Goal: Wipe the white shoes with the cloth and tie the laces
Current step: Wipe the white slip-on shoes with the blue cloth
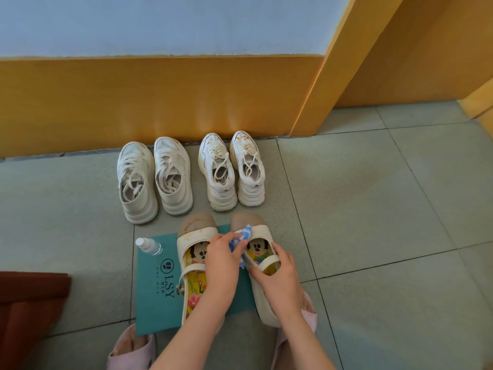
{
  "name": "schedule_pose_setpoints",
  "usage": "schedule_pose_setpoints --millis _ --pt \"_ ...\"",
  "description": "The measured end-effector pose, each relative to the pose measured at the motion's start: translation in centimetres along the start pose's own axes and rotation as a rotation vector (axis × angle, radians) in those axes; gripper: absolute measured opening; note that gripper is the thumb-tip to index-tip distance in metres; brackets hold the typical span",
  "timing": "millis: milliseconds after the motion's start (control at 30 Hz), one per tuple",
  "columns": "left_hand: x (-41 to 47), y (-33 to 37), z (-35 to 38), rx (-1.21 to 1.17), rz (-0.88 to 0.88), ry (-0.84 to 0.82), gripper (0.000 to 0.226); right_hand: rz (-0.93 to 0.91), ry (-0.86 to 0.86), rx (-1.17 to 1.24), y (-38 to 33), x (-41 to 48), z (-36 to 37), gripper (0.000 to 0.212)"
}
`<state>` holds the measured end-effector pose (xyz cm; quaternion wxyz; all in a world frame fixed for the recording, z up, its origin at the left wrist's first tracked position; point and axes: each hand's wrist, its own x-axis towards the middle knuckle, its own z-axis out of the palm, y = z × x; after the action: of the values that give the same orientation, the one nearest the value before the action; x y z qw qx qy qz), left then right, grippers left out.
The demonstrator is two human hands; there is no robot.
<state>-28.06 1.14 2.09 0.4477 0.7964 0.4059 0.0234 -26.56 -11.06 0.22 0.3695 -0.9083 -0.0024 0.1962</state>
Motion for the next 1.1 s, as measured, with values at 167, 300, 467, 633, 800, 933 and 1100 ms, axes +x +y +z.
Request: schedule_pose_setpoints --millis 167,300,467,633,800,933,1100 --pt "0.0 0.4 -1.0 -0.017 0.024 0.017 0.022 0.002 -0.005 0.040 0.1 0.0 -0.1 0.069" --pt "3.5 2.8 -2.0 -0.022 0.106 0.101 0.027 0.013 -0.015 0.066 0.2 0.0 -0.2 0.072" --pt "5.7 3.2 0.0 0.169 0.227 -0.055 0.027 0.066 -0.004 0.163 0.3 0.4 -0.8 0.069" --pt "4.2 1.8 1.0 -0.066 0.101 0.058 0.024 0.067 -0.004 0.170 0.3 0.5 -0.7 0.068" --pt "2.4 1.4 1.6 -0.259 -0.061 0.098 0.023 0.058 -0.007 0.169 0.3 0.6 -0.7 0.067" --pt "0.8 1.2 1.8 -0.203 -0.079 0.103 0.024 0.050 -0.012 0.166 0.4 0.7 -0.7 0.067" --pt "-1.9 0.3 1.9 -0.217 -0.087 0.057 0.022 0.046 -0.035 0.184 0.5 0.7 -0.8 0.066"
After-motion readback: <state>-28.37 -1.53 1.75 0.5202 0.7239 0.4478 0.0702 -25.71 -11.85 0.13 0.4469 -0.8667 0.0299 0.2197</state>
